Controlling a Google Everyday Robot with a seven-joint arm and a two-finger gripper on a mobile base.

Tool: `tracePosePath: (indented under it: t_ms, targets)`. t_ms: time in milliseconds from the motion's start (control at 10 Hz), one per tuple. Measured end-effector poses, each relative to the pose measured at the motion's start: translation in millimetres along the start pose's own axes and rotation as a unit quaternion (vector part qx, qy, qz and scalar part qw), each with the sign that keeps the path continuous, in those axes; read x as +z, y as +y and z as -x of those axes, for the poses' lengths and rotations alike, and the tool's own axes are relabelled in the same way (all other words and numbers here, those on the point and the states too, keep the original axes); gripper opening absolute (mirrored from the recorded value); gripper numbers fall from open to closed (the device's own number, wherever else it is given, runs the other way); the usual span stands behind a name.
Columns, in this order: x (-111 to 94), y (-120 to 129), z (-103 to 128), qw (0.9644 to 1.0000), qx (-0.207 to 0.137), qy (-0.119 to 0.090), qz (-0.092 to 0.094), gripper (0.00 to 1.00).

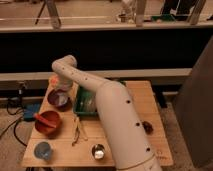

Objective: Place towel in tray

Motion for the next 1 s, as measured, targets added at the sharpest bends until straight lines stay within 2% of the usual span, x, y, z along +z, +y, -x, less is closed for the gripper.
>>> tracePosePath:
  t_ms: [300, 500, 600, 800, 900, 1000]
  targets:
    - [-28.1, -18.4, 0.8, 0.9999, -0.016, 0.005, 0.004, 0.8]
    - [-31.0, -28.7, 0.3, 0.9996, -0.027, 0.0, 0.006, 0.8]
    - [-24.8, -32.0, -0.9, 0.9995, -0.032, -0.004, 0.007, 0.79]
    - [-12.5, -36.9, 0.0, 0.999, -0.041, -0.013, 0.006, 0.64]
    - [-7.4, -37.5, -0.3, 0.9988, -0.045, -0.017, 0.005, 0.51]
    - [-5.2, -36.5, -1.4, 0.9988, -0.046, -0.018, 0.005, 0.43]
